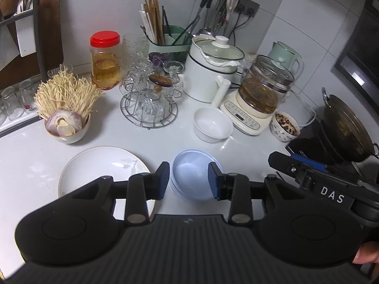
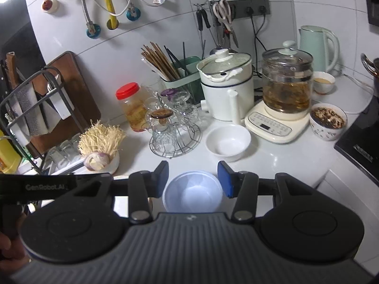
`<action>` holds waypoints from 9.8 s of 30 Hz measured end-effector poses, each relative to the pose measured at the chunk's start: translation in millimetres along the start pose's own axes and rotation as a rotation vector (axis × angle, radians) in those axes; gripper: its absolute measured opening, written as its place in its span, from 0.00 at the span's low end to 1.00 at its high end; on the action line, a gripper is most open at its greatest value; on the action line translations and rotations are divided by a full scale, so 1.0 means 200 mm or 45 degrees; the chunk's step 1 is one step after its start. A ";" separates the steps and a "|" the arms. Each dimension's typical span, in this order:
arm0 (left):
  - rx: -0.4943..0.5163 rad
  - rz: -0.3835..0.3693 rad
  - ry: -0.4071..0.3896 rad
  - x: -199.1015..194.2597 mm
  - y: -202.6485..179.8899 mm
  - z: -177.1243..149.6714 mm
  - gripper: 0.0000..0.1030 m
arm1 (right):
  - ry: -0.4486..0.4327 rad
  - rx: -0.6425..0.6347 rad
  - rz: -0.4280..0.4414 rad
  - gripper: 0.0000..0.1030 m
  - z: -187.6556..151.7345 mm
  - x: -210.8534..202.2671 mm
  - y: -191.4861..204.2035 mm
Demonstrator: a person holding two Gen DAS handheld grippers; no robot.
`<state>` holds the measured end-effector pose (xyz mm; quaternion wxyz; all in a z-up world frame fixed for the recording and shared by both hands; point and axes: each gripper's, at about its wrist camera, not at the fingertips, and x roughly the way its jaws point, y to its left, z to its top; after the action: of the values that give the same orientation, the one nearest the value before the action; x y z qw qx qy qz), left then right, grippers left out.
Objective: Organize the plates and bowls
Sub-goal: 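Open both grippers and pull back from the stacked blue bowls, then move both grippers to the rim of the white ceramic bowl, then close both grippers on the rim of the white ceramic bowl, then carry the white bowl with both grippers and lower it into the blue bowls, then open both grippers to release the white bowl, then close both grippers on the rim of the bowl stack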
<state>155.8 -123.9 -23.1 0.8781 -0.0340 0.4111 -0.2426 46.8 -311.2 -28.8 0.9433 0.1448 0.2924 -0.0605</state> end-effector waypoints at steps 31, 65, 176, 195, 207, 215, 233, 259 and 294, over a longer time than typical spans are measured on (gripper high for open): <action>-0.007 -0.002 0.135 0.43 -0.16 0.14 0.40 | 0.099 0.155 -0.058 0.48 0.02 0.17 -0.36; -0.202 0.124 0.292 1.43 -0.14 0.51 0.45 | 0.402 0.183 -0.002 0.40 0.35 1.12 -0.76; -0.286 0.088 0.368 0.83 0.08 0.06 0.10 | 0.483 0.042 0.186 0.16 0.00 0.76 -0.33; -0.289 0.141 0.344 0.82 0.14 0.07 0.36 | 0.500 0.051 0.201 0.44 0.00 0.80 -0.33; -0.249 0.137 0.321 0.77 0.13 0.08 0.44 | 0.575 0.197 0.214 0.45 -0.04 0.93 -0.41; -0.202 0.153 0.314 0.74 0.14 0.09 0.52 | 0.600 0.292 0.218 0.47 -0.09 0.98 -0.43; -0.194 0.201 0.301 0.73 0.15 0.11 0.61 | 0.719 0.425 0.260 0.44 -0.17 1.10 -0.47; -0.176 0.071 0.381 0.95 0.00 0.14 0.61 | 0.694 0.521 0.147 0.15 -0.16 1.04 -0.68; -0.202 -0.124 0.611 1.47 -0.17 0.04 0.32 | 0.587 0.608 0.044 0.15 -0.14 0.98 -0.90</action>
<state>308.1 -287.8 -216.1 0.7373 -0.0642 0.6232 -0.2526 156.9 -479.0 -203.7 0.7927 0.3766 0.4731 -0.0771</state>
